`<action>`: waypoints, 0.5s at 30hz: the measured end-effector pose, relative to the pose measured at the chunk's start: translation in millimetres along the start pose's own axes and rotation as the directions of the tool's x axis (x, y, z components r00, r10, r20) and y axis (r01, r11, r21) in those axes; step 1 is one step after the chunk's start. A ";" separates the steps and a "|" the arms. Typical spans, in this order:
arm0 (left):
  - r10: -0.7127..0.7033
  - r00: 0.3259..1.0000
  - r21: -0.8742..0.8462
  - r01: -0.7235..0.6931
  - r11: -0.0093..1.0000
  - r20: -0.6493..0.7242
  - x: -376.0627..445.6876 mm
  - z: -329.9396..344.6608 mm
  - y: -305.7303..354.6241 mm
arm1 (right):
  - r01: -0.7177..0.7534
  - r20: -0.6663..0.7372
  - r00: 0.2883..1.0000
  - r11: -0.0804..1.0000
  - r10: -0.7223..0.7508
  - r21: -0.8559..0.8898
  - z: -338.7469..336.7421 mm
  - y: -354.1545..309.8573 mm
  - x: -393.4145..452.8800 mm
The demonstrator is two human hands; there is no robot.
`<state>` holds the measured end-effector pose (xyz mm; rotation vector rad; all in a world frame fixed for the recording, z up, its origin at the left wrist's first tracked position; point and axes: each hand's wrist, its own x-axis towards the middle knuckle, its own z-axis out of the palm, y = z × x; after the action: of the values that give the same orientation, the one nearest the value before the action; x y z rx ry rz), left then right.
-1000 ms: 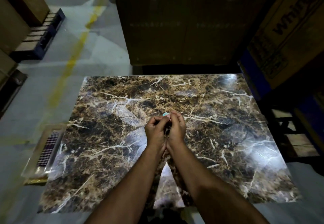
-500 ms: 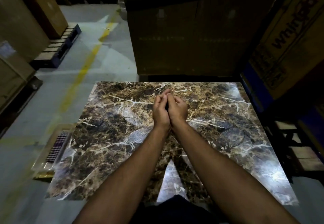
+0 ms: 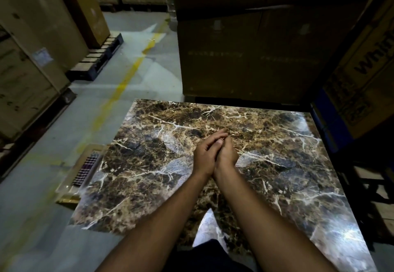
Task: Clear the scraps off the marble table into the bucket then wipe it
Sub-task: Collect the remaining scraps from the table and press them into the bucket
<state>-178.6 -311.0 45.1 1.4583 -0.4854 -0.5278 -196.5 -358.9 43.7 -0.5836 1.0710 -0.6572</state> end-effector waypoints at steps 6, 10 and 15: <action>-0.048 0.958 -0.164 0.001 0.987 -0.284 -31.9 -25.0 -8.8 | -0.173 0.162 0.975 0.976 0.151 0.129 -0.8 34.0 -27.1; -0.076 0.851 -0.178 -0.021 0.984 -0.520 -53.5 -65.1 -17.9 | -0.185 0.302 0.935 0.982 0.188 -0.040 11.3 75.4 -56.4; -0.023 0.699 -0.096 -0.065 0.993 -0.714 -98.6 -132.2 -9.7 | -0.153 0.455 0.848 0.947 0.272 -0.282 31.3 125.5 -114.0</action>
<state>-177.3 -146.6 28.8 1.4157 0.1593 0.0673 -179.9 -187.5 33.8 -0.7743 0.7187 -0.1616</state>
